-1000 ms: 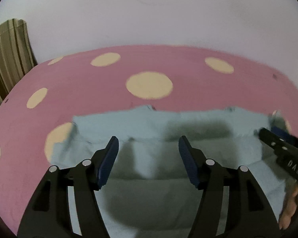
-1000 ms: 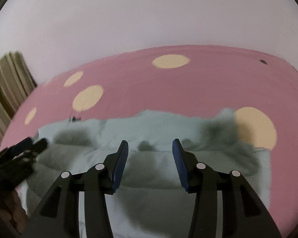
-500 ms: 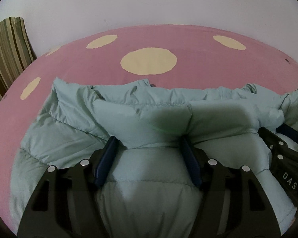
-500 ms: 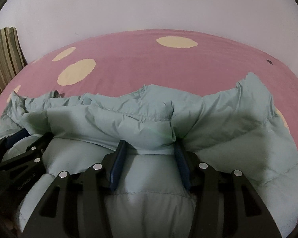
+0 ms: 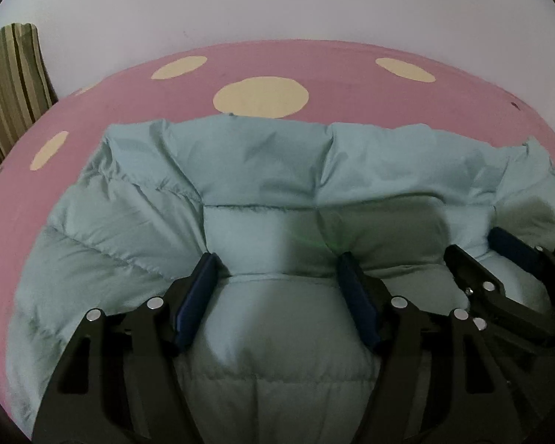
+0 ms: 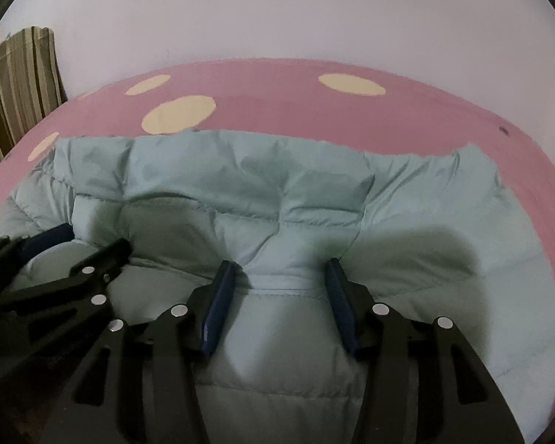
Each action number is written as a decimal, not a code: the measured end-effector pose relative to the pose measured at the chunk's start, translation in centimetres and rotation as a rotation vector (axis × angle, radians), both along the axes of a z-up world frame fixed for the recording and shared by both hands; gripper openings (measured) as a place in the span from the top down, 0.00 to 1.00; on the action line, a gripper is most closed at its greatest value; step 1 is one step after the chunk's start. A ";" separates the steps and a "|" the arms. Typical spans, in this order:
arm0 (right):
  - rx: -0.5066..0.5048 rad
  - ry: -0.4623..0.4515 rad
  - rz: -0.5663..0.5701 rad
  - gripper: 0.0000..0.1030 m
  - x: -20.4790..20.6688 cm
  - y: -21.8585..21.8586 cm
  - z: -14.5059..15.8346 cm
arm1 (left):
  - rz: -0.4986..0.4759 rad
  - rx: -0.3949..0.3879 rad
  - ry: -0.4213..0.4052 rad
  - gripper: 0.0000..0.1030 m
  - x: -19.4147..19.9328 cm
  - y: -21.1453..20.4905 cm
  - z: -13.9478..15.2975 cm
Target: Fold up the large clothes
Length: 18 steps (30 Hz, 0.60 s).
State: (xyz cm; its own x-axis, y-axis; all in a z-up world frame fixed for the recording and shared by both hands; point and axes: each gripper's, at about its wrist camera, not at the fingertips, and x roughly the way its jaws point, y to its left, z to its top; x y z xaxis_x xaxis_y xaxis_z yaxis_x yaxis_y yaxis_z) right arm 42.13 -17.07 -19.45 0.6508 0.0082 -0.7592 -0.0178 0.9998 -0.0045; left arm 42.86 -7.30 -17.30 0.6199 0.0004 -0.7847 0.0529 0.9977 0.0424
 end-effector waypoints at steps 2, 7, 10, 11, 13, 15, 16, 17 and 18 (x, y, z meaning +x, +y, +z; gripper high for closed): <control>-0.011 0.005 0.000 0.50 0.3 0.2 0.2 | -0.004 0.023 -0.008 0.33 0.0 -0.4 0.4; 0.071 -0.023 0.014 0.42 -1.8 -1.5 2.7 | -0.033 -0.010 -0.038 0.29 -2.5 1.3 2.8; 0.074 -0.063 -0.022 0.34 -4.5 -3.7 4.4 | -0.011 -0.005 -0.080 0.21 -4.9 3.9 4.3; 0.070 -0.080 -0.049 0.32 -5.7 -5.1 4.9 | 0.004 -0.004 -0.091 0.19 -5.5 4.6 4.7; 0.063 -0.078 -0.093 0.30 -7.0 -7.2 5.1 | 0.083 0.019 -0.100 0.13 -6.8 7.1 5.1; 0.070 -0.061 -0.129 0.29 -8.0 -9.3 4.9 | 0.160 0.024 -0.086 0.11 -7.7 9.4 5.1; 0.078 -0.048 -0.152 0.29 -8.7 -10.7 4.7 | 0.191 0.008 -0.071 0.11 -8.2 10.7 4.9; 0.084 -0.044 -0.168 0.28 -9.0 -11.6 4.6 | 0.211 -0.008 -0.062 0.11 -8.5 11.6 4.8; 0.093 -0.037 -0.196 0.28 -9.5 -12.8 4.4 | 0.251 -0.036 -0.045 0.11 -9.0 13.0 4.4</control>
State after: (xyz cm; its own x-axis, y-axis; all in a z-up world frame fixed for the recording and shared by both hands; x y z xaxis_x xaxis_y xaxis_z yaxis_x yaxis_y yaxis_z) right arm 32.60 -29.82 -15.08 0.6744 -0.0530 -0.7364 0.1759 0.9802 0.0905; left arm 33.87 5.69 -12.92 0.6381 0.1316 -0.7586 -0.1978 0.9802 0.0037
